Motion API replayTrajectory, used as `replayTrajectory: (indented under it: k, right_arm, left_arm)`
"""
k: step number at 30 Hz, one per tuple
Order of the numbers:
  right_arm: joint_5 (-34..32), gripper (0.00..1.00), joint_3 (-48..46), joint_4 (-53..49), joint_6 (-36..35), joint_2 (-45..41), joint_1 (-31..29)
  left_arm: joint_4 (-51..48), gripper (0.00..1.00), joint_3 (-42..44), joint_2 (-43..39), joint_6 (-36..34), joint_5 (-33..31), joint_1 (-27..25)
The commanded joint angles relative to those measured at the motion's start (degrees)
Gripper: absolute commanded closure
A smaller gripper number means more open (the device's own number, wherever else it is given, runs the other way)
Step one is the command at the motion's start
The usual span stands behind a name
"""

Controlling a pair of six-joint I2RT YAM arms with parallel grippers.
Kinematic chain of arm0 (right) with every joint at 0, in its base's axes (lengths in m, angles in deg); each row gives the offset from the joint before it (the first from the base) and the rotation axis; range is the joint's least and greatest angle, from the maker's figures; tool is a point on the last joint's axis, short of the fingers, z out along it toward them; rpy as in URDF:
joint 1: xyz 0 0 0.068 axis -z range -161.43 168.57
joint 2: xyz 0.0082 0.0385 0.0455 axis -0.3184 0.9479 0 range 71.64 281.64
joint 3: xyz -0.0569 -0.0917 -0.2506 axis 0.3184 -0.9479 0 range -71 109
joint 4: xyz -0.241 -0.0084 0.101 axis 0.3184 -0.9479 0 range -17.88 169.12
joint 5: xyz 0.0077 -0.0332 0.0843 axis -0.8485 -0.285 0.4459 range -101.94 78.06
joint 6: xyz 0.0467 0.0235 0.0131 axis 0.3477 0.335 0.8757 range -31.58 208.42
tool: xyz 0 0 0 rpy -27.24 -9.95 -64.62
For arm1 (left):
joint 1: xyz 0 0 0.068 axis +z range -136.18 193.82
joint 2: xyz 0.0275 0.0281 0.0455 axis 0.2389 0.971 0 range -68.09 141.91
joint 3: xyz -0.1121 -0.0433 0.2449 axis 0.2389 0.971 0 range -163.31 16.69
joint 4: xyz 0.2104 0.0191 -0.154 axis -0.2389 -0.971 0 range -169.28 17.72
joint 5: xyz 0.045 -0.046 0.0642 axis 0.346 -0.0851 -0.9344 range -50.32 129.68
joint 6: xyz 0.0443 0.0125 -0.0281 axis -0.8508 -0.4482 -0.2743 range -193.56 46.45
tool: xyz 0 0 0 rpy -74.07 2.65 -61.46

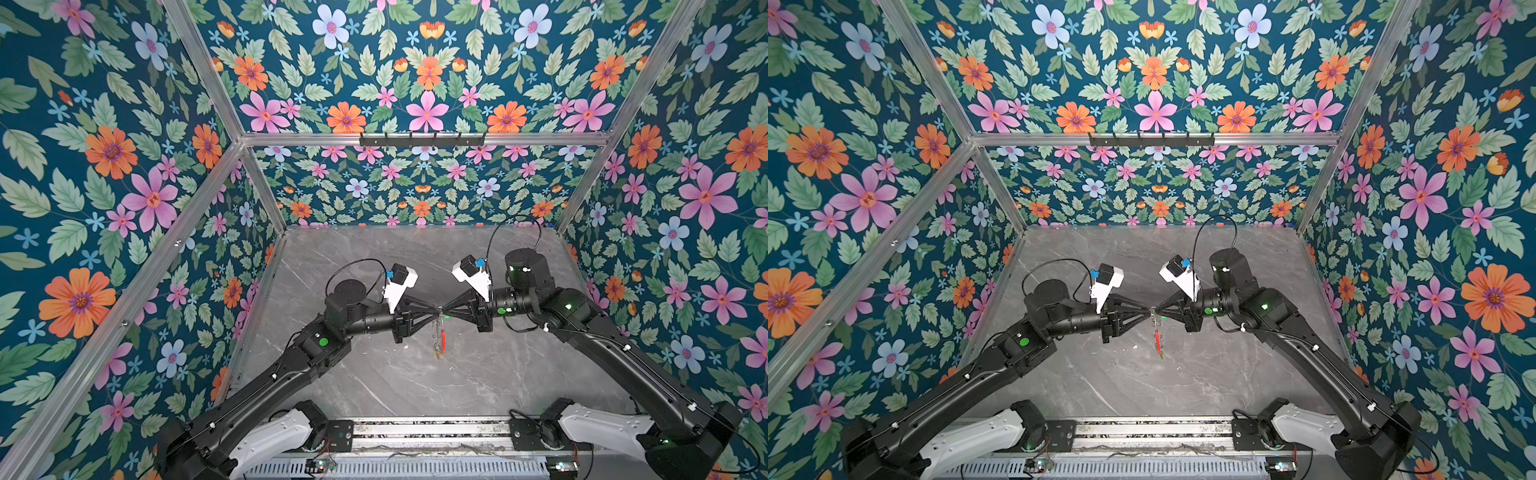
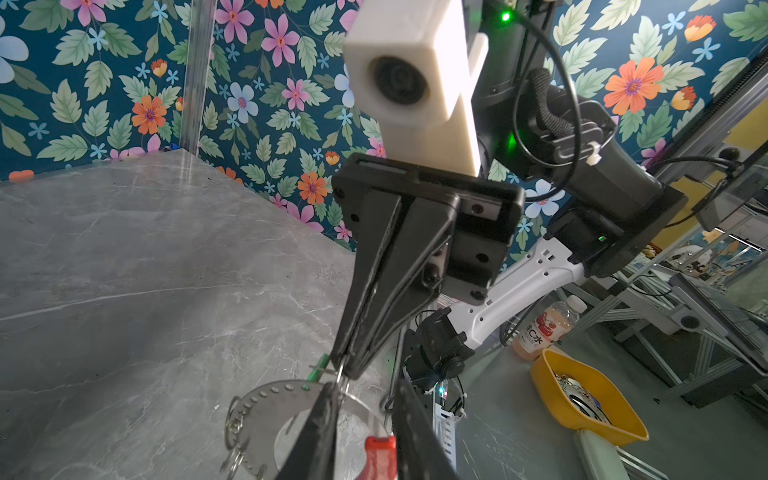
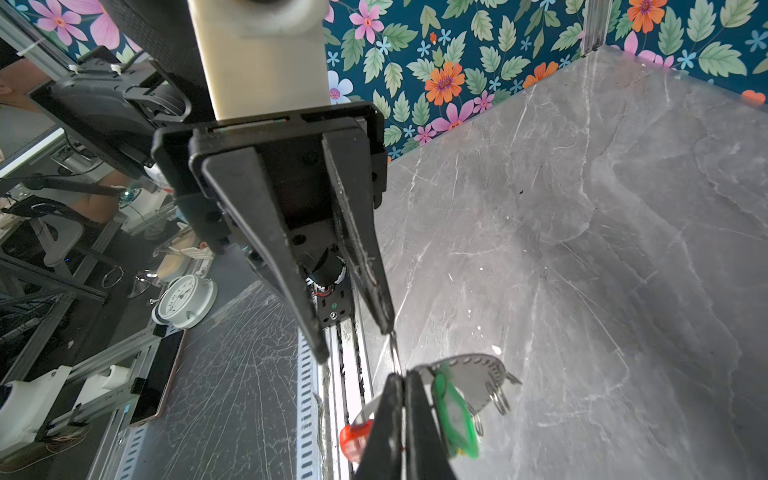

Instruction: Remove the keys from the keyring

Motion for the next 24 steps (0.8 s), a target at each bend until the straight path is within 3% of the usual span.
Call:
replayTrajectory:
  k: [1, 8, 13, 17, 24]
  right_arm:
    - [-0.13, 1.00, 0.77, -0.09, -1.22, 0.33, -0.67]
    - [-1.20, 1.00, 1.25, 0.40, -1.15, 0.23, -1.13]
    - [-1.27, 1.00, 1.71, 0.28, -1.15, 0.64, -1.58]
    - [-1.51, 1.00, 1.69, 0.51, -1.20, 0.91, -2.01]
    - [-2.47, 1.00, 1.39, -0.63, -1.85, 0.25, -2.04]
  left_arm:
    - [-1.06, 0.83, -1.17, 1.02, -1.29, 1.49, 0.04]
    - [-3.61, 0.84, -2.31, 1.73, -2.41, 1.32, 0.03]
    - [-3.72, 0.93, -1.90, 1.32, -2.86, 0.97, 0.03]
    - [-3.24, 0.93, -1.88, 1.43, -2.85, 0.73, 0.01]
    - [-5.15, 0.74, -2.51, -1.81, -3.69, -2.33, 0.91]
